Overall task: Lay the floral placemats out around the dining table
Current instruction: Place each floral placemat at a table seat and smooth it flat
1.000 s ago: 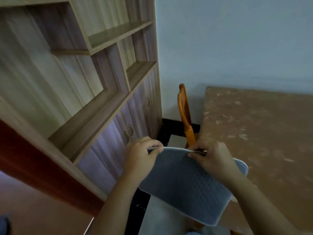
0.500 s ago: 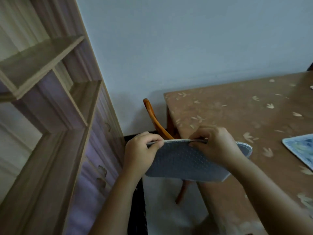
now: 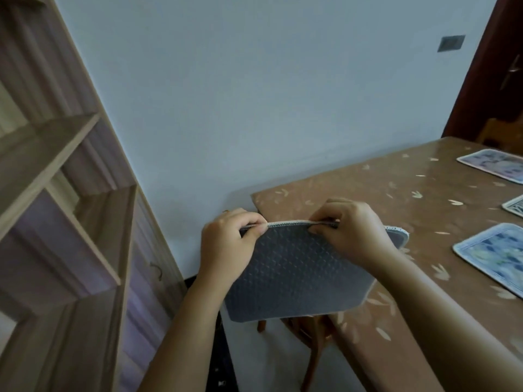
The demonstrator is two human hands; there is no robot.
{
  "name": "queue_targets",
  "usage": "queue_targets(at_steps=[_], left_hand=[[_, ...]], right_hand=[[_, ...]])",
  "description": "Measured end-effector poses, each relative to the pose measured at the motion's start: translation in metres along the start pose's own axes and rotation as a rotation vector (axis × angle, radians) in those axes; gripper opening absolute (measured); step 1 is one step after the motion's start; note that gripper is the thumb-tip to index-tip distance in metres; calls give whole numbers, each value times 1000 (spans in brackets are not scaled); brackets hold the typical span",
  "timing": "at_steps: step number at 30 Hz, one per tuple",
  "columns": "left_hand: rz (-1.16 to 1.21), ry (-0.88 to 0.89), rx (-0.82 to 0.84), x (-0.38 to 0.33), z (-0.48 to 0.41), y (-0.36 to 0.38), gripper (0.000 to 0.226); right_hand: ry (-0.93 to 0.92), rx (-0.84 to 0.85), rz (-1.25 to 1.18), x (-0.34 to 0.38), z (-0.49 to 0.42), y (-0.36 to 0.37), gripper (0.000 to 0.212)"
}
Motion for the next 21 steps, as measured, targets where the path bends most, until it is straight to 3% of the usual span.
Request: queue_targets(at_steps=[7, 21], left_hand=[[16, 2, -47, 57, -61, -2, 9], [96, 86, 155, 97, -234, 107, 4]], right_hand=[[-8, 10, 1, -10, -76, 44, 8], [183, -20, 8, -133, -193, 46, 9]])
Point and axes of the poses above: each hand's wrist, its own z-axis away from the middle knuckle, its own y-axis out of the palm, x = y × z, the point moved 6 cm from there along -z, towards the middle knuckle, and after that the axes turned 10 degrees about z, right-handed, at the moved point
